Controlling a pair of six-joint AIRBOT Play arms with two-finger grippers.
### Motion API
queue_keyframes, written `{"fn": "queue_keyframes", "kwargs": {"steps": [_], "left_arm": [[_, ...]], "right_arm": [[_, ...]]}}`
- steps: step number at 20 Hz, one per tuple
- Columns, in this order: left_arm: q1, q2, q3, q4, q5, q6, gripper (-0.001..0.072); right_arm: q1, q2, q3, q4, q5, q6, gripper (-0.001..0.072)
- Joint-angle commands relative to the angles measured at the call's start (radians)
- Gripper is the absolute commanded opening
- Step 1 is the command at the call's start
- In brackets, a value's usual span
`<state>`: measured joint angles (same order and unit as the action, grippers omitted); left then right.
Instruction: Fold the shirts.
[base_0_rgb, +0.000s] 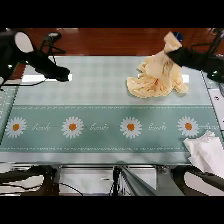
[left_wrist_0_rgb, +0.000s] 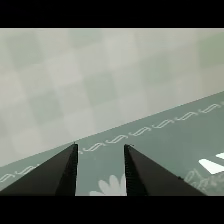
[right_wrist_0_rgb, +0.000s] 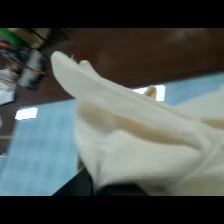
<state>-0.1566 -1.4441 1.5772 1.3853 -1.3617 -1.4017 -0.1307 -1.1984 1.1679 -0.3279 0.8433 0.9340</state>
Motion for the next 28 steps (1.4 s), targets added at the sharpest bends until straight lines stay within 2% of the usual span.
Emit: {"fn": "queue_keyframes", "kwargs": {"steps": [1, 3, 4, 5, 6, 10, 13, 15, 17, 21, 24, 26, 28], "left_arm": [[0.0, 0.084, 0.082, -0.167, -0.027, 0.006, 0.0402], [0.0, 0.159, 0.082, -0.238, -0.03, 0.006, 0.0402], [0.0, 0.199, 0.082, -0.261, -0.031, 0.006, 0.043], [0.0, 0.235, 0.082, -0.276, -0.031, 0.006, 0.0516], [0.0, 0.275, 0.082, -0.294, -0.031, 0.005, 0.0551], [0.0, 0.392, 0.082, -0.356, -0.031, -0.005, 0.0551], [-0.002, 0.445, 0.082, -0.393, -0.031, -0.018, 0.0551], [-0.002, 0.463, 0.082, -0.403, -0.037, -0.018, 0.0551], [-0.002, 0.464, 0.082, -0.402, -0.075, -0.018, 0.0551], [-0.002, 0.461, 0.033, -0.402, -0.148, -0.025, 0.0551], [-0.002, 0.458, -0.072, -0.402, -0.142, -0.024, 0.055], [-0.004, 0.456, -0.185, -0.403, -0.119, -0.023, 0.055], [-0.026, 0.448, -0.314, -0.402, -0.07, 0.004, 0.055]], "right_arm": [[0.074, 0.161, 0.069, 0.232, 0.147, -0.005, 0.0028], [0.18, 0.201, 0.133, 0.232, 0.139, 0.042, 0.0028], [0.236, 0.207, 0.163, 0.232, 0.13, 0.073, 0.0028], [0.29, 0.206, 0.19, 0.232, 0.122, 0.106, 0.0028], [0.336, 0.206, 0.204, 0.232, 0.105, 0.126, 0.0028], [0.453, 0.2, 0.208, 0.255, 0.065, 0.131, 0.0028], [0.502, 0.199, 0.208, 0.458, 0.031, 0.063, 0.0029], [0.507, 0.199, 0.208, 0.474, 0.046, 0.053, 0.0028], [0.507, 0.197, 0.208, 0.293, 0.05, 0.118, 0.0029], [0.507, 0.13, 0.207, -0.357, 0.15, 0.314, 0.003], [0.505, 0.013, 0.205, -0.782, 0.197, 0.383, 0.003], [0.488, -0.058, 0.205, -0.987, 0.195, 0.422, 0.003], [0.454, -0.123, 0.205, -1.1, 0.192, 0.447, 0.003]]}}
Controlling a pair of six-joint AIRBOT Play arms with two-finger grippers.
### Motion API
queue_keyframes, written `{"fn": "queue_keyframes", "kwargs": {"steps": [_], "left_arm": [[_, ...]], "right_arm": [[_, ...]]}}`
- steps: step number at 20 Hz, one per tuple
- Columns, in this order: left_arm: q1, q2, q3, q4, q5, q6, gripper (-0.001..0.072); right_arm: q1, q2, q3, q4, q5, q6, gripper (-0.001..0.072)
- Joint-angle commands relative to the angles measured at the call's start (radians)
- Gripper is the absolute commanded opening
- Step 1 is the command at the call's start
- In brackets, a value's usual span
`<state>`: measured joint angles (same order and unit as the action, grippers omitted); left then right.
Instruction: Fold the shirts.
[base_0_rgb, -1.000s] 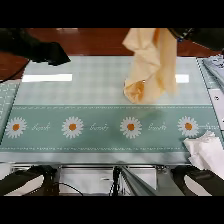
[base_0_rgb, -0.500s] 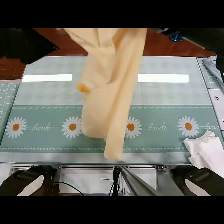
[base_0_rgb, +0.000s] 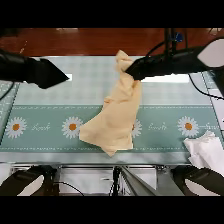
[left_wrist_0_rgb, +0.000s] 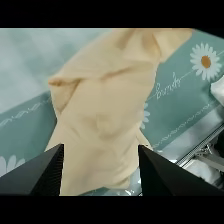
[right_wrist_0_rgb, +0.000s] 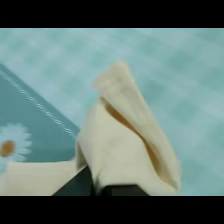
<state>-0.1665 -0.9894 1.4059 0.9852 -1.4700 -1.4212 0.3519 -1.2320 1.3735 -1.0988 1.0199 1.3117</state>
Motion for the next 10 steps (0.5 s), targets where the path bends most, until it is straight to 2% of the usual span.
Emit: {"fn": "queue_keyframes", "kwargs": {"steps": [1, 4, 5, 6, 7, 8, 10], "left_arm": [[-0.035, -0.014, -0.207, -0.003, 0.076, 0.026, 0.055], [-0.109, -0.056, -0.366, -0.002, 0.212, 0.087, 0.0551], [-0.133, -0.078, -0.409, -0.002, 0.254, 0.104, 0.0552], [-0.148, -0.105, -0.437, -0.002, 0.272, 0.114, 0.0555], [-0.152, -0.136, -0.448, 0.002, 0.264, 0.134, 0.0667], [-0.148, -0.158, -0.446, 0.019, 0.23, 0.151, 0.072], [-0.1, -0.161, -0.441, 0.124, 0.127, 0.159, 0.072]], "right_arm": [[-0.052, -0.117, 0.0, -0.36, 0.016, 0.094, 0.0031], [-0.123, -0.166, 0.0, -0.361, 0.021, 0.164, 0.0036], [-0.142, -0.172, 0.0, -0.344, 0.02, 0.162, 0.0139], [-0.158, -0.171, 0.0, -0.339, 0.021, 0.154, 0.031], [-0.17, -0.164, 0.0, -0.341, 0.029, 0.13, 0.043], [-0.184, -0.149, 0.001, -0.343, 0.047, 0.097, 0.0488], [-0.23, -0.092, 0.001, -0.339, 0.108, 0.035, 0.0492]]}}
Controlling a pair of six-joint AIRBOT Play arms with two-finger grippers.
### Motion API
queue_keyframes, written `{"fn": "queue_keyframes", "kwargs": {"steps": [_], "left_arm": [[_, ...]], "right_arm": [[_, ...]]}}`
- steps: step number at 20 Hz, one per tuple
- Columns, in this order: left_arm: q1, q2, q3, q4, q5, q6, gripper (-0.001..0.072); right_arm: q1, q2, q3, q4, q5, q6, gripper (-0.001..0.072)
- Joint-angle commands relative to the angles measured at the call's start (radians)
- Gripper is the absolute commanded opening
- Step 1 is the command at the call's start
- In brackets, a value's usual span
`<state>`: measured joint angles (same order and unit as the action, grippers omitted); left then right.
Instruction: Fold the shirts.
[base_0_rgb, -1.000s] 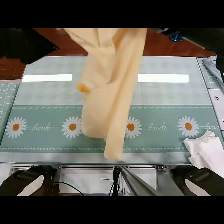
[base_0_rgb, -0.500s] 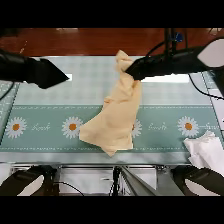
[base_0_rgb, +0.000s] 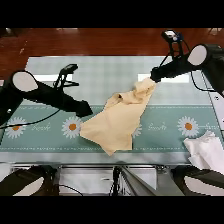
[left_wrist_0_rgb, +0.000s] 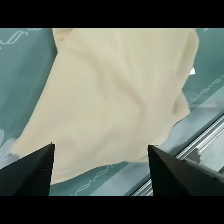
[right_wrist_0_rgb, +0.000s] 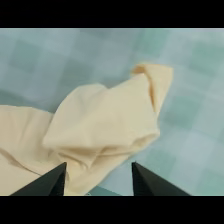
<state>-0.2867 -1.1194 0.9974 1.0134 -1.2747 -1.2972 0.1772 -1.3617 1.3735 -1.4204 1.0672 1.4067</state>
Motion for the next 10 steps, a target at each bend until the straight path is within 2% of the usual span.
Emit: {"fn": "queue_keyframes", "kwargs": {"steps": [1, 3, 8, 10], "left_arm": [[0.05, -0.025, -0.034, 0.127, -0.119, 0.02, 0.072], [0.098, -0.024, -0.062, 0.109, -0.132, 0.018, 0.072], [0.099, -0.038, -0.186, 0.039, -0.026, 0.031, 0.072], [0.099, -0.049, -0.2, 0.033, -0.025, 0.065, 0.072]], "right_arm": [[-0.082, 0.072, 0.001, 0.001, 0.082, -0.053, 0.0492], [-0.126, 0.116, 0.0, 0.015, 0.113, -0.057, 0.0492], [-0.175, 0.075, -0.001, 0.134, 0.124, -0.119, 0.0492], [-0.175, 0.056, -0.001, 0.166, 0.132, -0.131, 0.0492]]}}
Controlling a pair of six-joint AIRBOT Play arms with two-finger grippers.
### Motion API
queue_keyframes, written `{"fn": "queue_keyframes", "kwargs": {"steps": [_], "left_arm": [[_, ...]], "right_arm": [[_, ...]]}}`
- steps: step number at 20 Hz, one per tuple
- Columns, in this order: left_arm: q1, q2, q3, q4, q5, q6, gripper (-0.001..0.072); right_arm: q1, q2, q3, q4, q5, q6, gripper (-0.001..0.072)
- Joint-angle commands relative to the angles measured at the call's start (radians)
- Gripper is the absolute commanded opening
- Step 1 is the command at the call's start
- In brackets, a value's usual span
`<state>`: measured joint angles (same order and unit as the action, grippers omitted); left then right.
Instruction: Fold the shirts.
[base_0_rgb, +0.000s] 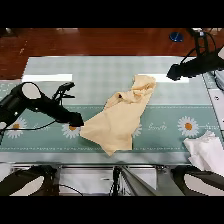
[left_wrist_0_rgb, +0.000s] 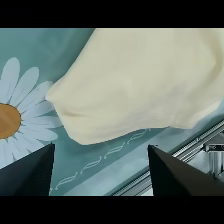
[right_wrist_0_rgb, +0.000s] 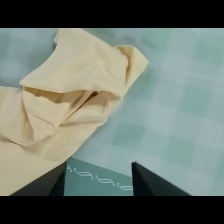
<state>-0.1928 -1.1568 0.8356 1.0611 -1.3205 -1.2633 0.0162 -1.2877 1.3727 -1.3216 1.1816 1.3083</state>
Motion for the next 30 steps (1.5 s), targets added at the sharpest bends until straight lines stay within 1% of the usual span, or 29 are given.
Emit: {"fn": "queue_keyframes", "kwargs": {"steps": [1, 7, 9, 11, 14, 15, 16, 17, 18, 19, 20, 23, 25, 28, 30], "left_arm": [[0.006, -0.023, -0.038, -0.015, 0.026, 0.04, 0.072], [0.005, -0.146, -0.038, -0.086, 0.046, 0.067, 0.072], [0.005, -0.189, -0.038, -0.094, 0.073, 0.074, 0.072], [0.002, -0.22, -0.038, -0.122, 0.111, 0.101, 0.072], [-0.037, -0.248, -0.038, -0.14, 0.169, 0.103, 0.072], [-0.055, -0.257, -0.038, -0.154, 0.183, 0.103, 0.069], [-0.071, -0.268, -0.038, -0.166, 0.193, 0.103, 0.0537], [-0.084, -0.279, -0.038, -0.172, 0.196, 0.103, 0.0357], [-0.091, -0.29, -0.038, -0.172, 0.194, 0.103, 0.0146], [-0.092, -0.294, -0.038, -0.172, 0.188, 0.103, 0.0042], [-0.091, -0.293, -0.038, -0.172, 0.187, 0.103, 0.003], [-0.087, -0.282, -0.033, -0.172, 0.155, 0.104, 0.0029], [-0.087, -0.267, -0.026, -0.172, 0.127, 0.104, 0.0029], [-0.087, -0.235, -0.017, -0.172, 0.107, 0.103, 0.0029], [-0.087, -0.213, -0.011, -0.172, 0.1, 0.103, 0.0029]], "right_arm": [[-0.014, -0.027, 0.0, 0.067, 0.018, -0.036, 0.0492], [-0.014, -0.088, 0.0, 0.075, 0.024, -0.039, 0.0492], [-0.014, -0.107, 0.0, 0.105, 0.025, -0.043, 0.0492], [-0.014, -0.124, 0.0, 0.146, 0.026, -0.05, 0.0492], [-0.014, -0.138, 0.0, 0.162, 0.023, -0.058, 0.0492], [-0.014, -0.142, 0.0, 0.162, 0.023, -0.058, 0.0492], [-0.014, -0.146, 0.0, 0.162, 0.023, -0.058, 0.0492], [-0.014, -0.15, 0.0, 0.162, 0.023, -0.057, 0.0492], [-0.014, -0.153, 0.0, 0.163, 0.023, -0.057, 0.0492], [-0.014, -0.154, 0.0, 0.162, 0.022, -0.057, 0.0492], [-0.014, -0.157, 0.0, 0.162, 0.018, -0.057, 0.0491], [-0.014, -0.172, 0.0, 0.192, -0.024, -0.057, 0.0492], [-0.014, -0.217, 0.0, 0.28, -0.029, -0.06, 0.0492], [-0.012, -0.315, 0.0, 0.428, 0.005, -0.09, 0.0492], [-0.012, -0.373, 0.0, 0.454, 0.021, -0.09, 0.0492]]}}
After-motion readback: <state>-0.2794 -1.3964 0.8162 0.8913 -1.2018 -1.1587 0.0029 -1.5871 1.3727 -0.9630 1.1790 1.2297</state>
